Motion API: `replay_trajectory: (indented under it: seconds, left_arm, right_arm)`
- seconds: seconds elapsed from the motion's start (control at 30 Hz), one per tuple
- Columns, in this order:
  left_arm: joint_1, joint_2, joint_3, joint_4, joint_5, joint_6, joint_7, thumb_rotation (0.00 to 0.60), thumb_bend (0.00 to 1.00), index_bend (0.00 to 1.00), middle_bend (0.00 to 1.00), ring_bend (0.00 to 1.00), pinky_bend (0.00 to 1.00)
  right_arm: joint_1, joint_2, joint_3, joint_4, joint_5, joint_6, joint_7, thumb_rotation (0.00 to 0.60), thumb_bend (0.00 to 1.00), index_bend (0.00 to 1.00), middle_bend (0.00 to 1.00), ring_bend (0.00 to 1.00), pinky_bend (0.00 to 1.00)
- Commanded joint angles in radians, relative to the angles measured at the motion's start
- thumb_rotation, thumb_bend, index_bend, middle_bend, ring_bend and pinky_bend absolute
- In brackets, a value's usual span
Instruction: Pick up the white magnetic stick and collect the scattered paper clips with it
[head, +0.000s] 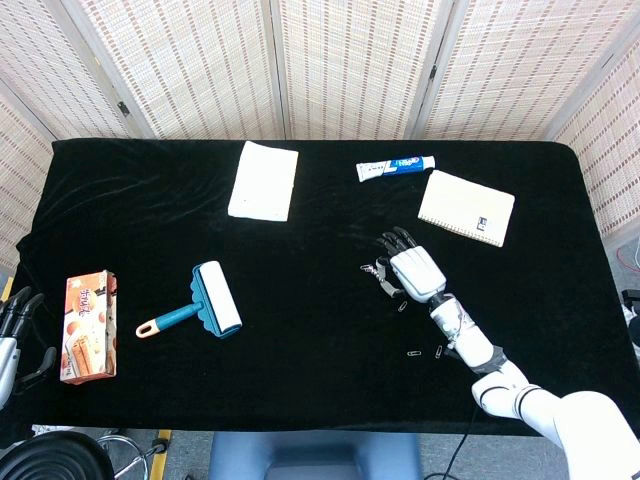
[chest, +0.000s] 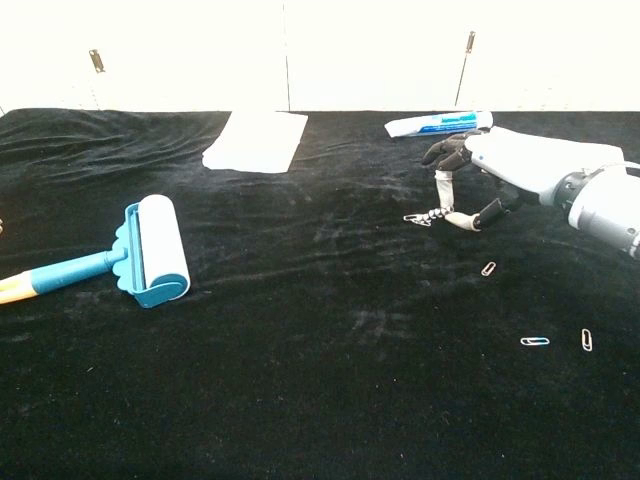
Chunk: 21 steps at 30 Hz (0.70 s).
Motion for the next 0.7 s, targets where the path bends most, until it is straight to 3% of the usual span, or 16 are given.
replay_trajectory:
  seconds: [0.03, 0.43, 0.7]
  left_arm:
    - [0.000, -0.002, 0.001, -0.001, 0.002, 0.000, 0.006, 0.600, 0.49, 0.00, 0.00, 0.02, 0.00]
    - [0.000, -0.022, 0.013, -0.022, 0.035, 0.015, 0.080, 0.600, 0.49, 0.00, 0.00, 0.02, 0.00]
    - [0.009, -0.044, 0.030, -0.039, 0.078, 0.042, 0.143, 0.600, 0.49, 0.00, 0.00, 0.02, 0.00]
  right_arm:
    - [-0.024, 0.037, -0.019, -0.056, -0.020, 0.040, 0.000, 0.600, 0.45, 0.81, 0.20, 0.09, 0.00]
    - [-0.153, 0.216, -0.104, -0.298, -0.077, 0.187, -0.066, 0.600, 0.45, 0.81, 0.21, 0.09, 0.00]
    - [-0.236, 0.240, -0.154, -0.293, -0.082, 0.222, -0.065, 0.600, 0.45, 0.81, 0.21, 0.09, 0.00]
